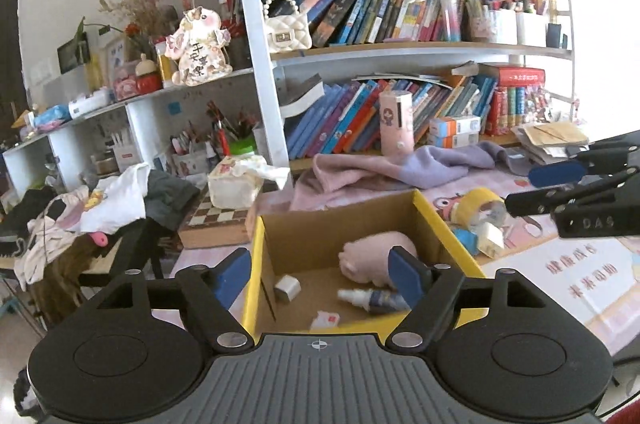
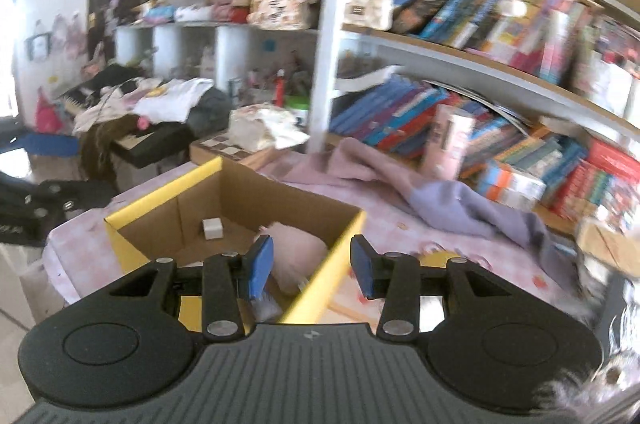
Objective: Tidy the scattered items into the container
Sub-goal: 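Open both grippers to release the medicine box and spray bottle into the box, then withdraw both tools from the box toward the yellow tape roll and charger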
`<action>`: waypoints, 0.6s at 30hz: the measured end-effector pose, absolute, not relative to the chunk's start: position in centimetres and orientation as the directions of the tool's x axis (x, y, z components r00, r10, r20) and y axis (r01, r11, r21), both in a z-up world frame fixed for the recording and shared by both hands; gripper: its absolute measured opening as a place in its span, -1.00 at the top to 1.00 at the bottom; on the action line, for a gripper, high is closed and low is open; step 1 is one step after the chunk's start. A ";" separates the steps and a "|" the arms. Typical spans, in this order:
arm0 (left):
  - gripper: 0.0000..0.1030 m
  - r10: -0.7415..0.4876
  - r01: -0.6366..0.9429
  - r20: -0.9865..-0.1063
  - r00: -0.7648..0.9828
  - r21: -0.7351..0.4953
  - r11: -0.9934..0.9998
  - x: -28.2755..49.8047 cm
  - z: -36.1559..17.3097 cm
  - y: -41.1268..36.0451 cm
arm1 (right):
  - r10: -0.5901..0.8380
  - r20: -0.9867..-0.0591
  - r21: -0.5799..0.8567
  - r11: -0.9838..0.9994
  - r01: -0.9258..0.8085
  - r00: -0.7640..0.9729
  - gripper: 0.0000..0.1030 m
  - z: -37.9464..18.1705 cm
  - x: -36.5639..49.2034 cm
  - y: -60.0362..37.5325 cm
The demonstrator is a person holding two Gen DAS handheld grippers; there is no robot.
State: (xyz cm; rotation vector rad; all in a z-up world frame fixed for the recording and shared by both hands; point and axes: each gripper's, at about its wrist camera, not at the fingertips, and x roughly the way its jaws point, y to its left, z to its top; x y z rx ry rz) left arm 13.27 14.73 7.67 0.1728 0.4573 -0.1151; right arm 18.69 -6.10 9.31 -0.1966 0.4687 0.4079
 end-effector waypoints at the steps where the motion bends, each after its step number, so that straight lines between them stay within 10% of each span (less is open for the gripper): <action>1: -0.53 -0.075 0.152 -0.449 0.890 0.138 0.979 12.5 7.5 14.6 | 0.319 -0.473 -0.086 0.911 -0.404 0.821 0.21 9.1 17.8 -6.6; 18: -0.69 -0.181 0.255 -0.531 0.828 0.069 0.965 4.2 2.9 10.5 | 0.146 -0.564 -0.077 0.971 -0.228 0.813 0.01 4.2 6.0 -9.7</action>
